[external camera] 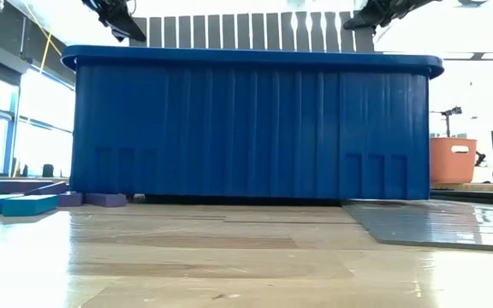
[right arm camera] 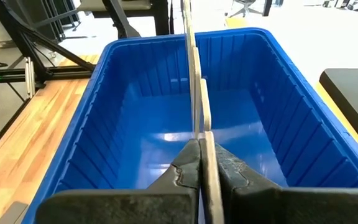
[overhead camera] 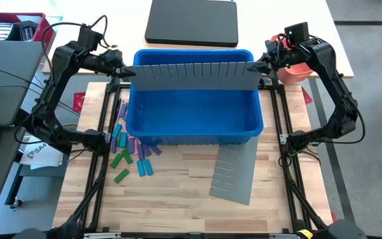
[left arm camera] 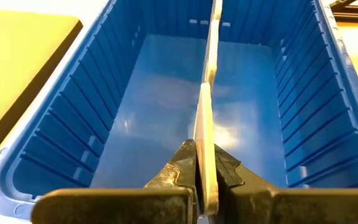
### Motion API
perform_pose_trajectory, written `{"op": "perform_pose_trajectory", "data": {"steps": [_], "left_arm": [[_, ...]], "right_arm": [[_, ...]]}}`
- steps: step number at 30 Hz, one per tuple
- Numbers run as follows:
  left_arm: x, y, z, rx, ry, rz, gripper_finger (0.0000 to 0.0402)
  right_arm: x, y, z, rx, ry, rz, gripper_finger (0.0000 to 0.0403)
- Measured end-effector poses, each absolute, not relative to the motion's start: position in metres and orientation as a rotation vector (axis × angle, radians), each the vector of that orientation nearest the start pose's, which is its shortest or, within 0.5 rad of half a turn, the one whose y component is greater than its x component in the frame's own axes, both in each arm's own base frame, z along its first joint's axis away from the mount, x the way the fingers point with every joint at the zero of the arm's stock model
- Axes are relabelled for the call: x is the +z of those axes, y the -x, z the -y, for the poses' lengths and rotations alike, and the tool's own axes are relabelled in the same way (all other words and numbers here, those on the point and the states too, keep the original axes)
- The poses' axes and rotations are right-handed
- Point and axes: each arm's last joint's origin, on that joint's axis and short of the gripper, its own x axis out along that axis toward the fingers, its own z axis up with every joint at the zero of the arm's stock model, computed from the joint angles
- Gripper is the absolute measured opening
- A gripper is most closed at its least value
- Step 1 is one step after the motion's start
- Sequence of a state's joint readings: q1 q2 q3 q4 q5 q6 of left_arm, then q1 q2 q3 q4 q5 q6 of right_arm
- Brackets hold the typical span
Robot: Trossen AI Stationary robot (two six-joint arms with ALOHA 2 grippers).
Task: Sort blocks
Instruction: Insert the bin divider into the blue bin
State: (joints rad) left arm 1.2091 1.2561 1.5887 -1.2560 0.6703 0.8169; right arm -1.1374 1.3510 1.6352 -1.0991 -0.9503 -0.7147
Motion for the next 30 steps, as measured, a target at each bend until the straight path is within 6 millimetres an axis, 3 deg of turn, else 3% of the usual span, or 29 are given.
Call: {"op": "perform_pose_trajectory", "data": {"steps": [16,30], "left_arm": [[0.418,-0.091,-0.191,0.247,-0.038,-0.700,0.0000],[0.423,-0.085,-0.178,0.274,-0.047,-0.727,0.0000]], "right_arm": [[0.426,-0.122,0.207,-0.026,0.002,-0.438,0.0003],[0.426,-0.122,0.207,-0.018,-0.003,-0.428,0.0003]]}}
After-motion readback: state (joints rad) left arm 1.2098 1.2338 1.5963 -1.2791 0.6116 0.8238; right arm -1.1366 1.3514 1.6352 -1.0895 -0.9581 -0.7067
